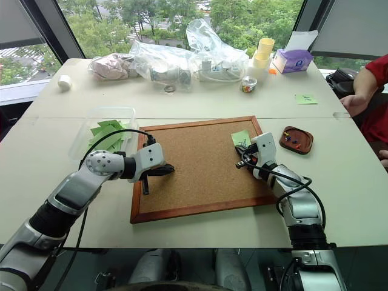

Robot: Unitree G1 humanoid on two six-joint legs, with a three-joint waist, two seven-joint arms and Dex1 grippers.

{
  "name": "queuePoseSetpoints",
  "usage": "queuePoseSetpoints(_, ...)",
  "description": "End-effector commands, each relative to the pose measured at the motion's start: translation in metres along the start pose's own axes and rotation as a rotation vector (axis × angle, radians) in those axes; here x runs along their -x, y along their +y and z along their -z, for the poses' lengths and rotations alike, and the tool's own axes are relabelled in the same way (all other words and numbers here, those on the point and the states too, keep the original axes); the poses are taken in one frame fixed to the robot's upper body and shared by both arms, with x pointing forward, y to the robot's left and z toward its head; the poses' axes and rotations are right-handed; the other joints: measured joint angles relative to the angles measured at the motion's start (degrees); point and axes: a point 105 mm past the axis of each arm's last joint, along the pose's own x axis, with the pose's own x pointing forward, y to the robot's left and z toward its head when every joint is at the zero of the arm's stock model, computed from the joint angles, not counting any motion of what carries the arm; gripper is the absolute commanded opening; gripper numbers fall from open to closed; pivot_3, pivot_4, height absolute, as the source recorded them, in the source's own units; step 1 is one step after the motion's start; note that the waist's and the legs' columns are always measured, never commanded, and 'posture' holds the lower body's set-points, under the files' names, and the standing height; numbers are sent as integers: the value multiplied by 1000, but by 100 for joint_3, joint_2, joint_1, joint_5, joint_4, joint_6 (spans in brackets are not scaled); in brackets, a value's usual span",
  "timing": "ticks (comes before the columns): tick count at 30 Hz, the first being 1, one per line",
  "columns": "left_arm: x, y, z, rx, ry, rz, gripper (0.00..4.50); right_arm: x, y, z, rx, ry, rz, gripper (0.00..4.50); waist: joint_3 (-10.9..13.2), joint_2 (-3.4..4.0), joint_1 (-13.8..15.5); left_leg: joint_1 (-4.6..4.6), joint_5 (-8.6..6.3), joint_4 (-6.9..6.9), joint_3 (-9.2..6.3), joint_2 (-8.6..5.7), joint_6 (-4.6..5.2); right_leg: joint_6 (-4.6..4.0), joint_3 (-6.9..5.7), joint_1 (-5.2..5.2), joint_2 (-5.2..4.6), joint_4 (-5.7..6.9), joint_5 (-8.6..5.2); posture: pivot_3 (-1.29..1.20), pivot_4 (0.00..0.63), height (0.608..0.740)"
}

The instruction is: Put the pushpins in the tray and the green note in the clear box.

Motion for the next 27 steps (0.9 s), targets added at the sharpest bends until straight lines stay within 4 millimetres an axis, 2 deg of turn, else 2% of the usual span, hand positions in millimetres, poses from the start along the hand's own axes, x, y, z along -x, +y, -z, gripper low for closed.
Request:
queuePoseSetpoints(1, 0, 1, 20, 34, 83, -15, 0, -1, 10, 7, 1, 19, -37, 71, 0, -1, -1, 0, -1, 0, 0, 0, 2, 0, 0, 0, 0, -1, 0, 0, 150, 731)
queuePoseSetpoints(6, 1, -3, 22, 21, 96, 2, 0, 5, 2, -22, -21, -105, 20, 71, 0, 0, 0, 0, 0, -1, -1, 0, -1, 0, -1, 0, 0, -2, 0, 0, 150, 731)
queuePoseSetpoints(12, 1, -9, 24, 9, 111, 46, 0, 19, -6, -71, -21, -270, 77, 71, 8, 11, 1, -11, 6, -2, 0, 0, -12, 1, 0, -12, -3, -2, 0, 0, 150, 731)
queuePoseSetpoints(16, 0, -7, 24, 5, 112, 50, 0, 22, 1, -81, 6, -279, 50, 71, 4, 4, -11, -8, 1, -4, 0, 1, -3, 1, -1, -10, 0, -3, 0, 0, 150, 731)
queuePoseSetpoints(19, 0, -6, 24, 5, 110, 54, 940, 22, 4, -84, 23, -278, 38, 0, 3, 3, -8, -6, -8, -7, -1, 1, 12, 0, -1, -9, 0, -3, 0, 0, 150, 731)
queuePoseSetpoints(22, 1, -8, 20, 33, 79, 76, 2292, 23, 6, -89, 39, -283, 29, 0, 3, 3, -20, -7, -8, -7, 3, 0, 13, 0, 0, -10, -1, -8, 0, 0, 150, 731)
queuePoseSetpoints(23, 2, -7, 13, 65, 39, 79, 2657, 24, 7, -91, 56, -281, 20, 0, 4, 4, -18, -7, -7, -9, 2, 0, 12, 0, 0, -10, -1, -9, 0, 0, 150, 731)
queuePoseSetpoints(24, 5, 0, -1, 131, -39, 61, 3246, 25, 9, -93, 78, -276, 6, 0, 5, 5, -13, -7, -7, -13, 2, 0, 11, 0, 0, -10, -1, -12, 0, 0, 150, 731)
queuePoseSetpoints(27, 28, 39, -58, 373, -374, 1, 4425, 29, 16, -102, 151, -265, -54, 0, 20, -10, 38, -23, -2, -15, 3, -2, 3, 14, -2, -23, -4, -16, 8, 0, 150, 731)
